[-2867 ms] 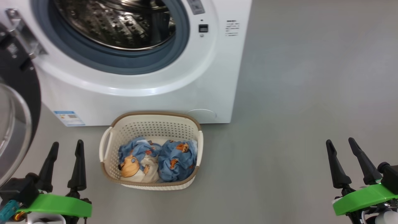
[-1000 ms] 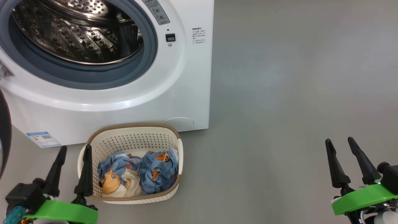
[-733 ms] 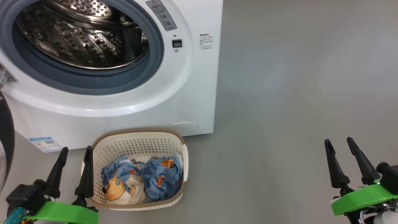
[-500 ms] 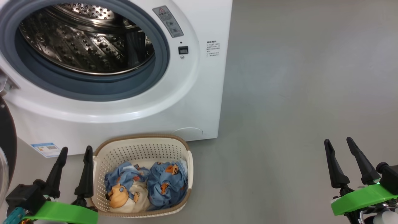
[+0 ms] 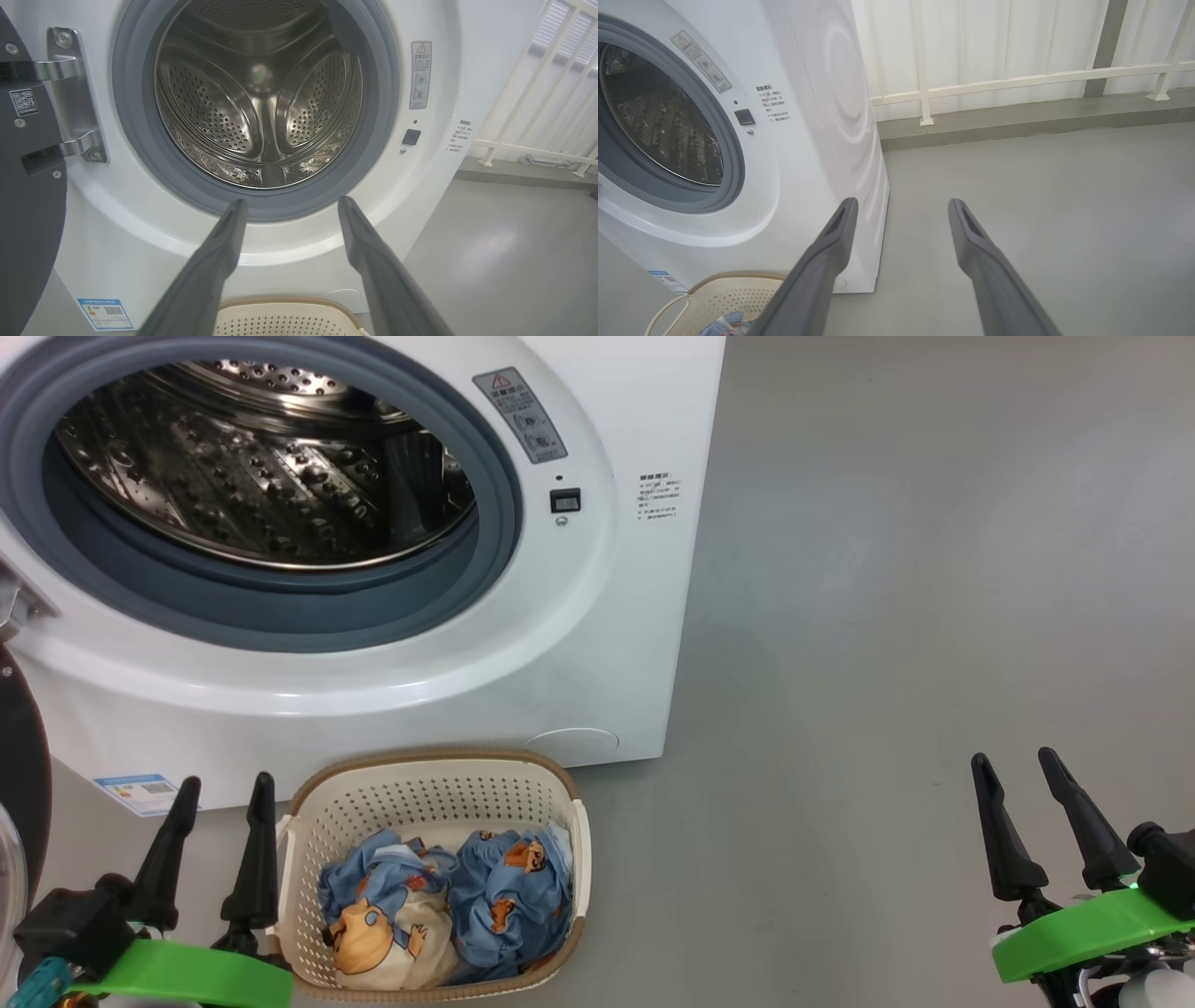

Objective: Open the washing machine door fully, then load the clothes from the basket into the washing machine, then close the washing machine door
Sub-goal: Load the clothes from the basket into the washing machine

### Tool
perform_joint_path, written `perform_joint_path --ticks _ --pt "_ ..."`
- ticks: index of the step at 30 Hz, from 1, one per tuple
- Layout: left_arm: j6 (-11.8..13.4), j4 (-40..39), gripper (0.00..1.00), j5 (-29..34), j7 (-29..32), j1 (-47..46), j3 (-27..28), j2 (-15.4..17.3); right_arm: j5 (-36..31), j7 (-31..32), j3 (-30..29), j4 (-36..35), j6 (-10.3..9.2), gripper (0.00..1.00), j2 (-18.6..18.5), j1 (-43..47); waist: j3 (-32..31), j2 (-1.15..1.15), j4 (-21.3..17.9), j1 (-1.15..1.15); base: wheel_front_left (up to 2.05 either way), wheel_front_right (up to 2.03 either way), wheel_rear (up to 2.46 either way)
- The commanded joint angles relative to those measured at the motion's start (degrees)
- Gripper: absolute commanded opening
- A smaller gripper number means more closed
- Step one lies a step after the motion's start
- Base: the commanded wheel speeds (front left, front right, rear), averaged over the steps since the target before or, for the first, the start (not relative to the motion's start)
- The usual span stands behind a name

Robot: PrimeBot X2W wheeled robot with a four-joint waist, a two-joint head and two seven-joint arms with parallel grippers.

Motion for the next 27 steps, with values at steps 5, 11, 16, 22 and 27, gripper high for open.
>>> perform_joint_path --ticks 5,11,16,22,27 --pt "0.04 -0.75 1.0 0.64 -0.3 -1.97 2.33 1.34 0.17 -0.7 1.04 -1.4 0.32 1.0 -0.87 -0.46 0.43 0.0 0.17 0.0 0.0 0.0 0.0" --pt "0.04 -0.67 1.0 0.81 -0.3 -1.96 2.52 0.86 0.14 -0.7 1.22 -1.48 0.32 1.0 -0.72 -0.64 0.8 0.0 0.18 0.0 0.0 0.0 0.0" --pt "0.04 0.81 1.0 1.42 -0.3 -2.08 2.3 0.43 0.1 -0.7 1.29 -1.77 0.32 1.0 -0.58 -1.14 1.68 0.0 0.05 0.0 0.0 0.0 0.0" --pt "0.04 4.03 1.0 1.83 -0.3 -2.88 1.86 -0.72 -0.13 -0.7 1.03 -2.33 0.32 1.0 -0.23 -2.22 3.43 0.0 -0.33 0.0 0.0 0.0 0.0" --pt "0.04 9.81 1.0 2.93 -0.3 -3.88 1.63 -1.49 -0.27 -0.7 1.05 -2.73 0.32 1.0 0.17 -3.23 4.91 0.0 -0.78 0.0 0.0 0.0 0.0"
